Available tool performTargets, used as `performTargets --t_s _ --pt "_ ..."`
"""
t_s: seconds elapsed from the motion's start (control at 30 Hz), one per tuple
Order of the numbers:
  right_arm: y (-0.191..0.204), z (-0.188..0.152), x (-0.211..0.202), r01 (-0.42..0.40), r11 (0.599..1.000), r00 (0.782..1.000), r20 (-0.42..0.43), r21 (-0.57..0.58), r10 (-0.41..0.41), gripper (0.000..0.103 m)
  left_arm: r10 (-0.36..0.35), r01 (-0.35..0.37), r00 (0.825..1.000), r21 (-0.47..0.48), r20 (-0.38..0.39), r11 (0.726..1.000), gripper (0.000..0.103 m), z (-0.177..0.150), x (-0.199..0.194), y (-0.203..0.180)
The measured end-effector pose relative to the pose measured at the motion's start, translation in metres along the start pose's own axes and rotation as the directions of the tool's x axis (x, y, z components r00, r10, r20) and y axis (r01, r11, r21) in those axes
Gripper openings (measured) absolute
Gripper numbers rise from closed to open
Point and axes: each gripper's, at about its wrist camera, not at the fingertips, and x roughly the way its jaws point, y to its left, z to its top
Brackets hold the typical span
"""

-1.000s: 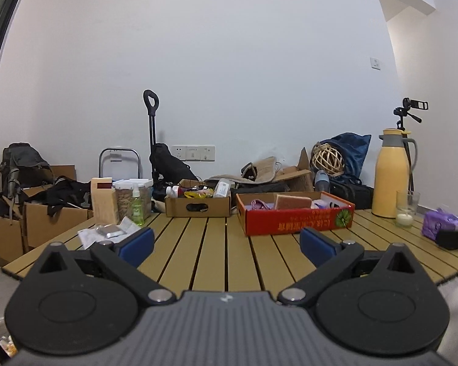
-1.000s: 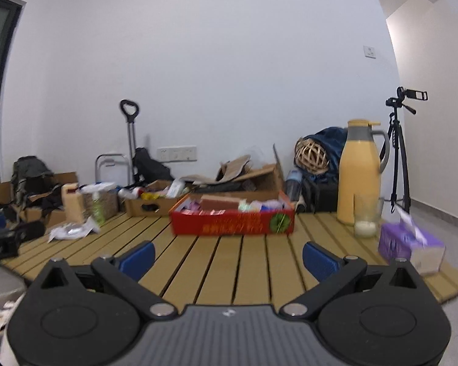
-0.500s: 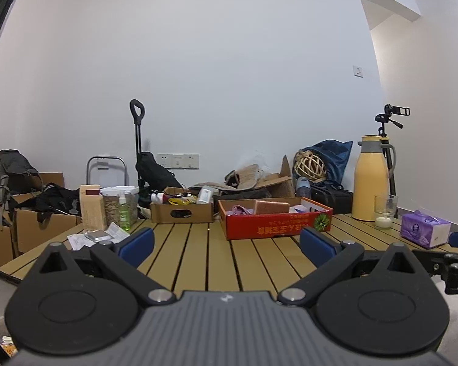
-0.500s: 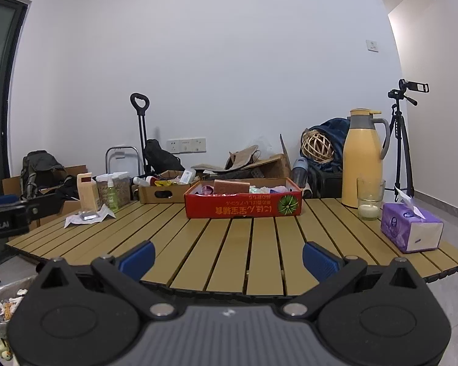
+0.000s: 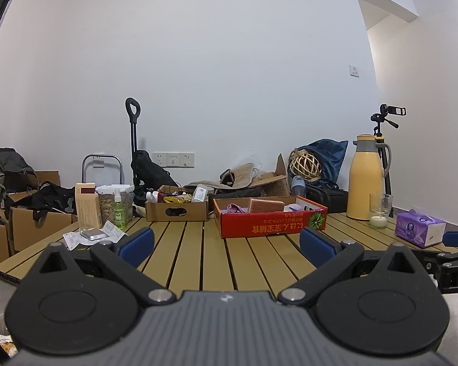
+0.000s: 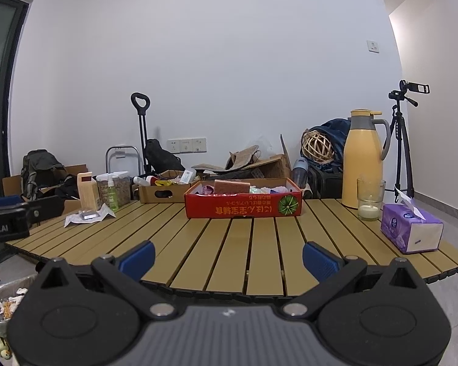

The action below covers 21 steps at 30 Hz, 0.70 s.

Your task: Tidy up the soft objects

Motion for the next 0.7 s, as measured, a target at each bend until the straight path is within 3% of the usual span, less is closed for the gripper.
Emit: performTargets --t_s 0.7 --pt "0.0003 -0.0002 0.0009 0.007 1.000 1.000 0.001 -0.007 -0.007 0.103 -0.006 0.006 1.000 -0.006 -0.003 1.000 0.103 0.0000 0.0017 0.0027"
